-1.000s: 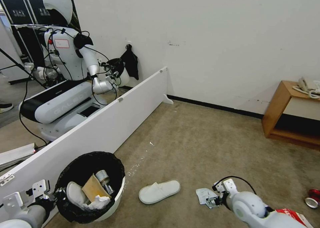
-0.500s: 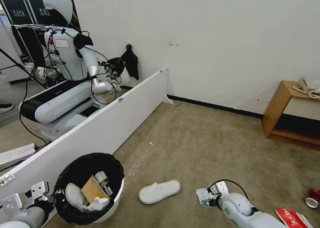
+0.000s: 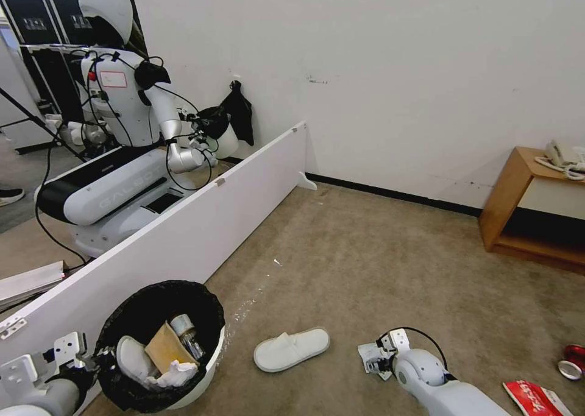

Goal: Pick up the trash bin, then pick up the garbage from the floor and place it into the trash bin.

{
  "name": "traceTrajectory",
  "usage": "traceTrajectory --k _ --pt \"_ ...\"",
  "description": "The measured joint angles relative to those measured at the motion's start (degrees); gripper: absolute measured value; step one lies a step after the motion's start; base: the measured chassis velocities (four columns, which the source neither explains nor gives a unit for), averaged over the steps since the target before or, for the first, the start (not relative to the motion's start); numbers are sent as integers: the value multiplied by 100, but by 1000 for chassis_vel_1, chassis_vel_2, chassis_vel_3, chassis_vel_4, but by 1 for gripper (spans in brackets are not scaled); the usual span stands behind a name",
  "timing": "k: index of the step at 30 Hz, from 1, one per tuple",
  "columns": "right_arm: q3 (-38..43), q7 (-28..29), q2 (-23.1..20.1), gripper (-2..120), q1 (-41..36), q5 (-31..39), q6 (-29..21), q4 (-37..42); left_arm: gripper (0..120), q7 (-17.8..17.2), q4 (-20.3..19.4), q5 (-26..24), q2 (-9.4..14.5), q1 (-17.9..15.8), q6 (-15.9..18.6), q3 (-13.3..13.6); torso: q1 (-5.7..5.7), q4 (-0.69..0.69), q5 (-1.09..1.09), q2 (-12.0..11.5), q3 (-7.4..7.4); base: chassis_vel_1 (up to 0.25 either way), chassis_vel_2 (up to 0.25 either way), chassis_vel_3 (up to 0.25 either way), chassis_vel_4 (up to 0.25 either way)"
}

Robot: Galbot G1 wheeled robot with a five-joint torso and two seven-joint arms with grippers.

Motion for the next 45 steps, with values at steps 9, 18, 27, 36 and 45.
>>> traceTrajectory --k 9,18,27,36,45 --pt "-4 -71 371 100 151 -167 95 -392 1 -4 17 -19 23 -15 0 10 0 0 0 0 0 0 0 0 0" --pt "2 -197 685 87 185 -437 263 -835 1 -5 34 -19 24 -4 0 1 0 1 0 0 0 0 0 0 0" --pt "182 -325 725 55 182 -707 449 -1150 1 -7 74 -14 20 -21 0 16 -2 6 3 2 -2 0 0 0 0" --pt "403 -354 598 28 175 -895 526 -1381 1 -2 110 20 15 -44 0 69 -2 2 2 2 -1 0 0 0 0" --pt "434 -292 466 8 36 -925 534 -1314 1 -4 160 50 19 -64 0 72 -1 -1 -6 1 0 0 0 0 0"
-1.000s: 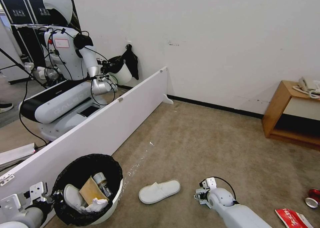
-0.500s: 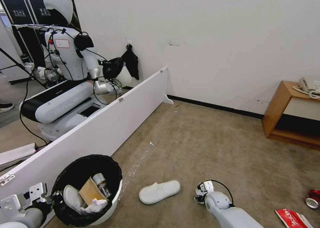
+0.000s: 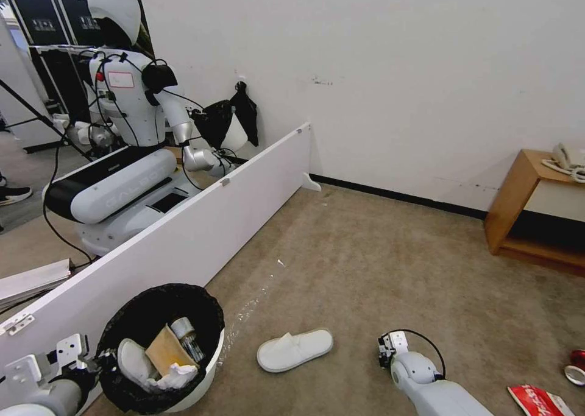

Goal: Pick up the trash bin, then pick up the garbage from the floor and place it into the trash bin.

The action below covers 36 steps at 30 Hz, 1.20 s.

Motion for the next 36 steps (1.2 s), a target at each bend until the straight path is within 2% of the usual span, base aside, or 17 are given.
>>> traceTrajectory --k 4,5,8,11,13,16,18,19,21,22,24,27,29,30,31,32,36 --pt "-23 68 -166 0 -118 76 -67 197 1 3 11 5 -8 -17 0 9 1 -3 8 -1 1 0 0 0 0" --pt "-23 68 -166 0 -118 76 -67 197 1 3 11 5 -8 -17 0 9 1 -3 8 -1 1 0 0 0 0" --pt "-54 197 -551 0 -357 315 -190 673 1 3 14 13 -8 -29 0 27 1 -4 6 -2 1 0 0 0 0" --pt "-56 230 -626 0 -404 381 -203 800 1 3 14 13 -6 -31 0 30 2 -6 6 -2 2 0 0 0 0" --pt "-51 424 -957 0 -578 727 -247 1490 1 3 -1 11 -5 -47 0 66 2 -2 8 -3 2 0 0 0 0" --pt "-25 482 -1137 0 -652 884 -248 1880 1 0 -15 10 -2 -48 0 75 2 -1 8 -2 1 0 0 0 0" --pt "39 584 -1427 0 -742 1181 -249 2529 1 0 -43 -15 6 -58 0 93 1 0 6 -2 1 0 0 0 0" --pt "39 584 -1427 0 -742 1181 -249 2529 1 0 -43 -15 6 -58 0 93 1 0 6 -2 1 0 0 0 0" --pt "101 677 -1714 0 -764 1550 -269 3360 1 -2 -72 -44 16 -69 0 135 1 -1 8 -3 1 0 0 0 0" --pt "101 677 -1714 0 -764 1550 -269 3360 1 -2 -72 -44 16 -69 0 135 1 -1 8 -3 1 0 0 0 0" --pt "93 874 -2037 0 -523 2115 -352 4531 1 -19 -127 -113 49 -75 0 185 1 0 5 -1 1 0 0 0 0" --pt "6 964 -2128 0 -312 2339 -379 4905 1 -47 -156 -163 70 -82 1 198 1 0 5 -1 1 0 0 0 0" --pt "-350 1077 -2226 0 552 2932 -399 5678 1 -103 -239 -313 132 -107 1 210 1 2 8 -1 1 0 0 0 0" --pt "-350 1077 -2226 0 552 2932 -399 5678 1 -103 -239 -313 132 -107 1 210 1 2 8 -1 1 0 0 0 0" --pt "-590 1089 -2206 0 1094 3303 -368 6054 1 -132 -286 -393 178 -126 1 219 1 3 1 -1 0 0 0 0 0" --pt "-794 1100 -2148 0 1466 3582 -341 6275 1 -144 -314 -433 211 -128 1 229 2 3 6 -1 1 0 0 0 0" --pt "-1176 1154 -1986 0 2140 3996 -210 6586 1 -162 -373 -500 271 -133 1 249 1 1 3 0 0 0 0 0 0"
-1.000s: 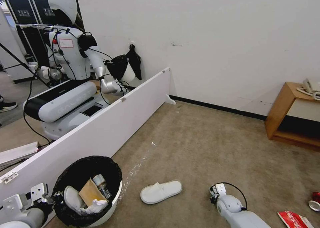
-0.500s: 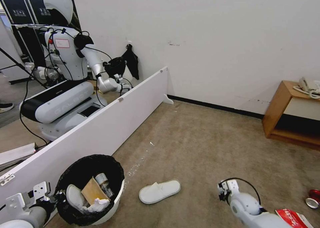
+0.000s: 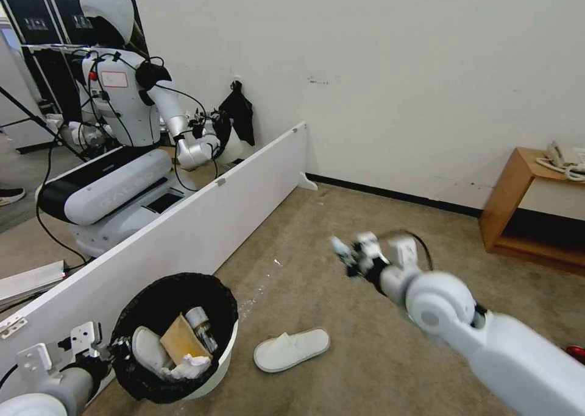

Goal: Pick up the trash bin, then pick up the garbage from the floor and place it into the trash bin.

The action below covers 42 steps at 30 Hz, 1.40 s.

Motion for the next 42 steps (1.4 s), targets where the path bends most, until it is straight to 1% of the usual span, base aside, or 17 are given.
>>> traceTrajectory --k 1,2,4,5,7,8,10,12,14,15,17,18,20,24,27,34,42 --pt "-354 3 172 0 580 239 115 144 1 -6 -41 -27 45 3 0 39 0 0 5 0 0 0 0 0 0" --pt "-354 3 172 0 580 239 115 144 1 -6 -41 -27 45 3 0 39 0 0 5 0 0 0 0 0 0" --pt "-756 -3 426 0 1273 533 314 228 1 -12 -85 -26 89 10 0 106 0 1 -2 0 0 0 0 0 0" --pt "-756 -3 426 0 1273 533 314 228 1 -12 -85 -26 89 10 0 106 0 1 -2 0 0 0 0 0 0" --pt "-1153 133 761 0 1781 926 344 209 1 -13 -121 -20 121 9 1 155 0 1 3 0 0 0 0 0 0" --pt "-1153 133 761 0 1781 926 344 209 1 -13 -121 -20 121 9 1 155 0 1 3 0 0 0 0 0 0" --pt "-1617 335 1173 0 2218 1337 252 47 1 -13 -148 -14 160 4 0 184 0 0 2 0 0 0 0 0 0" --pt "-1736 372 1287 0 2321 1380 220 -17 1 -12 -156 -13 172 3 0 188 0 -1 3 0 0 0 0 0 0" --pt "-2128 601 1753 0 2641 1670 44 -249 1 -10 -181 -11 200 -2 0 191 0 0 1 0 0 0 0 0 0" --pt "-2128 601 1753 0 2641 1670 44 -249 1 -10 -181 -11 200 -2 0 191 0 0 1 0 0 0 0 0 0" --pt "-2378 788 2210 0 2860 1953 -236 -479 1 -4 -206 -24 233 -8 0 186 0 2 0 0 0 0 0 0 0" --pt "-2378 788 2210 0 2860 1953 -236 -479 1 -4 -206 -24 233 -8 0 186 0 2 0 0 0 0 0 0 0" --pt "-2550 956 2496 0 3015 2214 -488 -614 1 -4 -235 -55 273 -19 0 167 0 1 1 0 0 0 0 0 0" --pt "-2659 1202 2678 0 3061 2455 -725 -672 1 -3 -243 -75 290 -37 0 160 0 0 2 0 0 0 0 0 0" --pt "-2796 1568 2848 0 3043 2708 -965 -752 1 -6 -250 -115 297 -76 0 149 0 0 2 0 0 0 0 0 0" --pt "-3033 1818 2931 0 2922 2737 -994 -914 1 -13 -262 -154 306 -96 -1 134 0 0 2 0 0 0 0 0 0" --pt "-3210 1869 2887 0 2741 2588 -994 -1049 1 -14 -260 -163 316 -115 -1 132 0 0 3 0 0 0 0 0 0"
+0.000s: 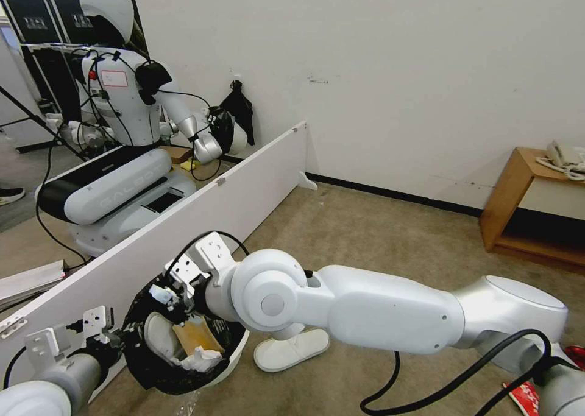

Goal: Pick up the trash bin, then pick up the garbage from the floor and place it into the trash bin.

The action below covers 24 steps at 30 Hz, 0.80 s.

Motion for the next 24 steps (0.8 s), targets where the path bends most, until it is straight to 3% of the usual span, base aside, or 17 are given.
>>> traceTrajectory --k 12,18,21,24 --pt "-112 188 -183 0 -395 -226 13 -113 1 1 2 2 -10 0 0 -9 0 0 1 0 0 0 0 0 0" --pt "-98 204 -286 23 -485 -299 18 -47 1 17 47 51 -48 3 0 5 0 0 1 0 0 0 0 0 0" --pt "-74 206 -301 28 -492 -307 19 -20 1 18 61 66 -50 3 0 6 0 0 1 0 0 0 0 0 0" --pt "-10 202 -353 45 -490 -363 22 47 1 21 88 77 -45 4 0 5 0 0 0 0 0 0 0 0 0"
